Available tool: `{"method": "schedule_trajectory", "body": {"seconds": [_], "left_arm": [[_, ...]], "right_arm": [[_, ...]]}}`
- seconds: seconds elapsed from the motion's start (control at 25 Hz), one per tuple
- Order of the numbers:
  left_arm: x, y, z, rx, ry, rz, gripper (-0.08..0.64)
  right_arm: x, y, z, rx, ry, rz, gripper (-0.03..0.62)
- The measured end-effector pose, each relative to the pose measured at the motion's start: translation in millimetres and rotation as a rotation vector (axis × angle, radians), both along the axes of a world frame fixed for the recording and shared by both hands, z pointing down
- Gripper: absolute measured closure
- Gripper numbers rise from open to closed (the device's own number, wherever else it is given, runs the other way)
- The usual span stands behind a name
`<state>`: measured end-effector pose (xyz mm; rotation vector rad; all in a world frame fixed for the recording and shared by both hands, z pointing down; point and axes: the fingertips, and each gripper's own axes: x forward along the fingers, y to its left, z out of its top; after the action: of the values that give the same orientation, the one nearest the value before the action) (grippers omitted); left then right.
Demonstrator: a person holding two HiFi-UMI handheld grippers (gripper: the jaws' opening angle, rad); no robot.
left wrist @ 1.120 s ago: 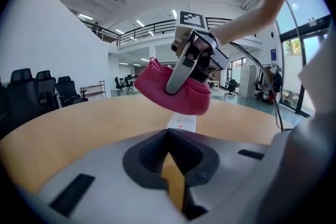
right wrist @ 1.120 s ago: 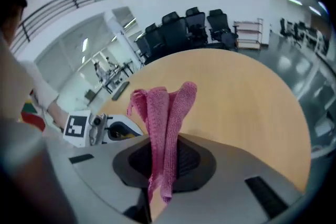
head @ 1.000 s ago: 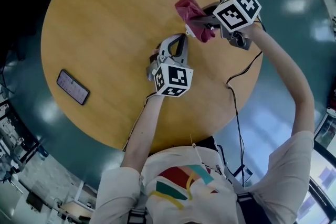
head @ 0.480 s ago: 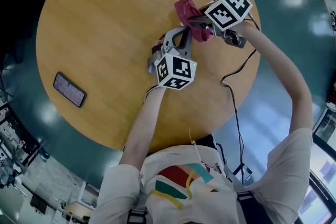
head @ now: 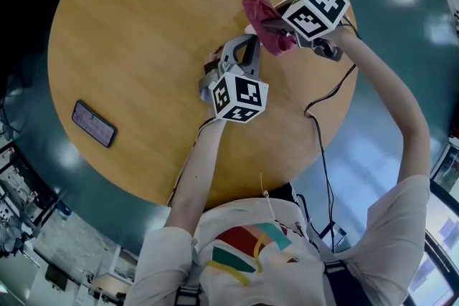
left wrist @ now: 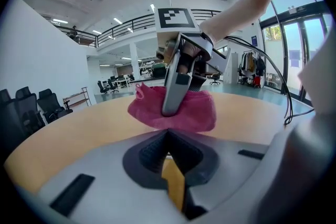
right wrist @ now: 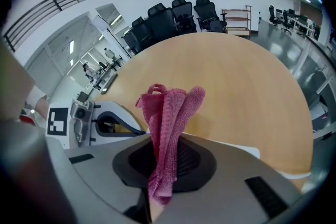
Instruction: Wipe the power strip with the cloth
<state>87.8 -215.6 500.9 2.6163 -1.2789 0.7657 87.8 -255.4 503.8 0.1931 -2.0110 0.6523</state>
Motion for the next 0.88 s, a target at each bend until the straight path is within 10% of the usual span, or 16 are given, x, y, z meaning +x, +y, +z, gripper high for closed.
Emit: {"method": "schedule_trajectory", "body": {"seconds": [0.32, 0.88], "left_arm": [[16.1, -9.9, -21.6, 0.003, 0.007, -0.008, 0.518], [4.4, -4.5, -5.9, -0.063, 0.073, -0.042, 0.518]], "right_arm": [[87.6, -60.0, -19.2, 0.142, 0.122, 0.048, 0.552], [118.1, -92.9, -9.1, 0.273, 0.223, 0.143, 0.552]]}}
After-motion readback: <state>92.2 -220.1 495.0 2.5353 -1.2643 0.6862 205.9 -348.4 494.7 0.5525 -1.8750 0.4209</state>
